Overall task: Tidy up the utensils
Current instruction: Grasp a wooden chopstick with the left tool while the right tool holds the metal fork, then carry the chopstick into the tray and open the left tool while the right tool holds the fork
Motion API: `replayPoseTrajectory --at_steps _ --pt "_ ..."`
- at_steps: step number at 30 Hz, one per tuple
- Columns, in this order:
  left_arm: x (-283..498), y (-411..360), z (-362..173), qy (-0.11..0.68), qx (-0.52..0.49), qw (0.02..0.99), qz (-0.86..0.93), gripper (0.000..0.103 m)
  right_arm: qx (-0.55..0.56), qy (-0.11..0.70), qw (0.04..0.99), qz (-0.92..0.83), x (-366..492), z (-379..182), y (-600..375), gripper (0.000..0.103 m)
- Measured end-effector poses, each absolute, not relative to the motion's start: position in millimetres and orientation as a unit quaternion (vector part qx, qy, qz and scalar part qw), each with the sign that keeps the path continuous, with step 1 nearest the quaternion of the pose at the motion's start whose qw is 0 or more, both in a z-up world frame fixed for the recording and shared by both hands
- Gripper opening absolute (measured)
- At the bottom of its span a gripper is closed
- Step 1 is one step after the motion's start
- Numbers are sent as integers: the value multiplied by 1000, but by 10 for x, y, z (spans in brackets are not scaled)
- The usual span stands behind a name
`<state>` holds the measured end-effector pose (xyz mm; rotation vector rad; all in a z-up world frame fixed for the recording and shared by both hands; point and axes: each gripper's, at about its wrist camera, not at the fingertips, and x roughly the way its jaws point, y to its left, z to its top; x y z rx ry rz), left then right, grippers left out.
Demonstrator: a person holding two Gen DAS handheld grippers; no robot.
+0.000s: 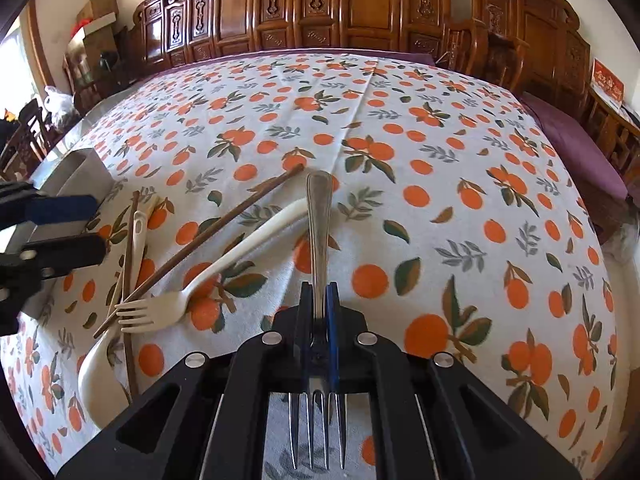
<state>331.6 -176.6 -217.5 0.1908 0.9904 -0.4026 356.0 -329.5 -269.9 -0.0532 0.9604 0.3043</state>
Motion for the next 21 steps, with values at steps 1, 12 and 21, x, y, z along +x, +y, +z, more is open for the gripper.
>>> replayPoseTrajectory --at_steps 1,12,21 --pt "3343 -1804 -2209 475 90 853 -195 27 -22 459 876 145 3553 -2693 -3327 8" --pt "3583 -1962 -2503 515 68 832 -195 11 -9 460 877 137 3491 -2708 -3493 8" --pt "3511 -1881 -2441 516 60 832 -194 4 -12 454 880 142 3448 -2638 -3412 8"
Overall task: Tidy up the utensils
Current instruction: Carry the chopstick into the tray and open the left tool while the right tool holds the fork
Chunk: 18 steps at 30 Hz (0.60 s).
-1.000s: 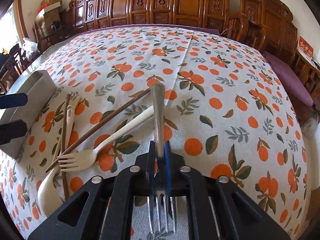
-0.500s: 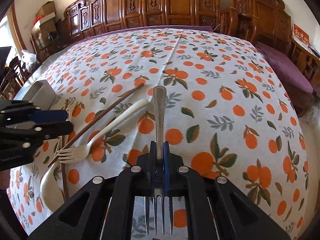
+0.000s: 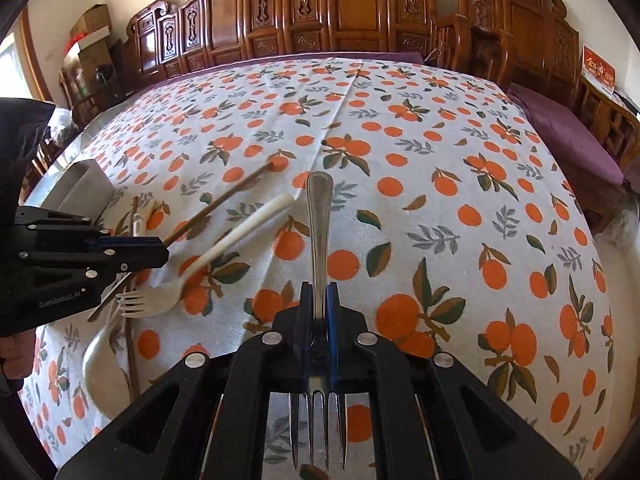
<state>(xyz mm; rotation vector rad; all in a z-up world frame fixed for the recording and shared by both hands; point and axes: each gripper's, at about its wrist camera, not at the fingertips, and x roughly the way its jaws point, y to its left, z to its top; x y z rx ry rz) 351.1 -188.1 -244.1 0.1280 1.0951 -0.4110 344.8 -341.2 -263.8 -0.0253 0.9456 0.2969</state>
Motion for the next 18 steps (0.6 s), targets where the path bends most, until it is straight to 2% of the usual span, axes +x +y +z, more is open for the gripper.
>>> replayPoseTrajectory --at_steps 18 --pt "2899 -1397 -1667 471 61 860 -186 4 -34 441 883 156 3103 -2388 -3029 8"
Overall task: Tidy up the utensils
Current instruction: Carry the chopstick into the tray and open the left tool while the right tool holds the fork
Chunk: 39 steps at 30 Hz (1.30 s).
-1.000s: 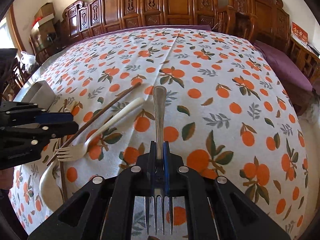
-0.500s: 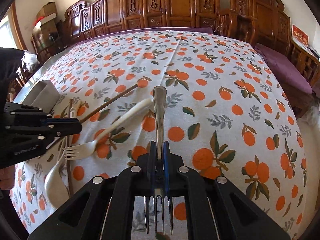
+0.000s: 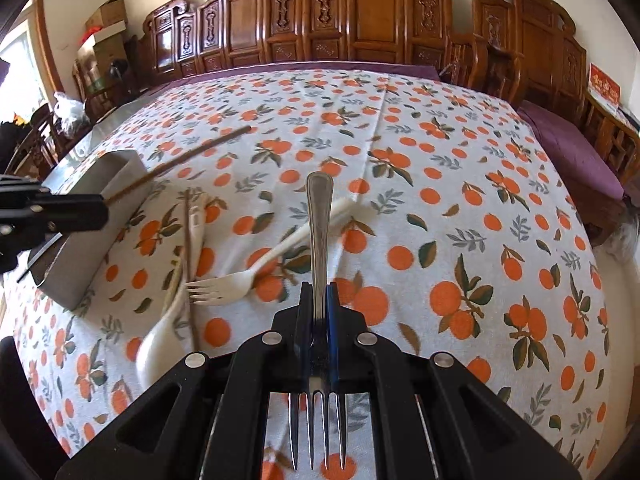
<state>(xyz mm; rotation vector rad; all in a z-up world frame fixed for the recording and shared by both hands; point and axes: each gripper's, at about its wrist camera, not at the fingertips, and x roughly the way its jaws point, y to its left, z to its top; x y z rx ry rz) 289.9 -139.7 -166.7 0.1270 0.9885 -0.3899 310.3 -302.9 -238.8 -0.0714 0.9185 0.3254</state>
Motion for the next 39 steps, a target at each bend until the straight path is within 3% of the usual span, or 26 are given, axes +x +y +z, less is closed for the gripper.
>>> replayPoseTrajectory --at_steps 20,39 --pt "2442 -446 -1268 450 40 882 -130 4 -85 406 888 199 2542 -1647 -2209 8" --pt "2508 181 -1715 496 9 864 -86 4 -100 417 871 239 2288 -1497 -1639 8"
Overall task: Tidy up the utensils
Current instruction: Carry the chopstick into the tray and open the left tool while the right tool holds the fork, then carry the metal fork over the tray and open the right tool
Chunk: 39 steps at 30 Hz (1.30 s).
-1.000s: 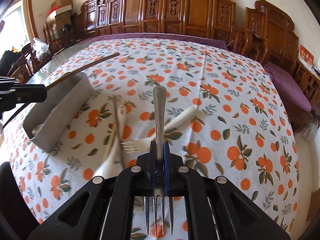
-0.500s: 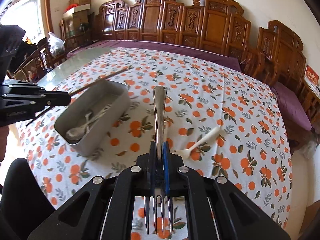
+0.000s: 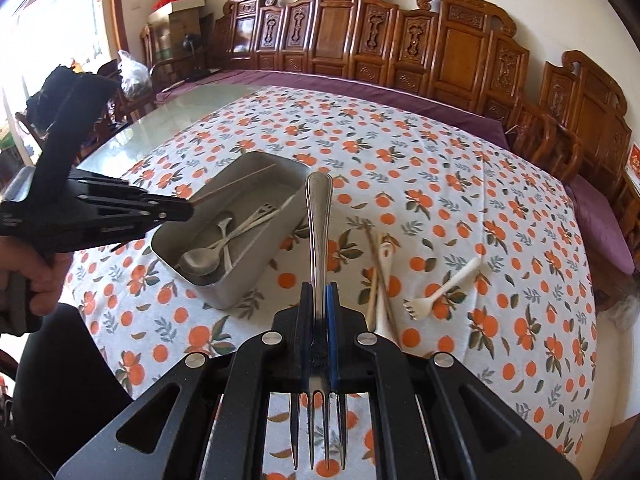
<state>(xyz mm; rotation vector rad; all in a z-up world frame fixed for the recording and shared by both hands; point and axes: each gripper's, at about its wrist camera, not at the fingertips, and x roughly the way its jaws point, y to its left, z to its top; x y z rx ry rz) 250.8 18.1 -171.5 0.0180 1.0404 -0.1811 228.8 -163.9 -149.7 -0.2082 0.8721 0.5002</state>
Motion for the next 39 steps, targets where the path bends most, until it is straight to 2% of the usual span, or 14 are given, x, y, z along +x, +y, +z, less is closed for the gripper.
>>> replayPoseTrajectory --at_steps 20,22,39 --pt "2989 278 -2160 554 -9 828 -83 4 -100 448 839 291 2710 -1624 -1058 8" --pt "3003 290 -2160 555 -8 828 -81 8 -96 451 838 292 2745 -1640 -1039 8" --pt "2482 811 -1428 474 -21 878 -56 11 -60 469 828 302 3026 -1710 -613 8"
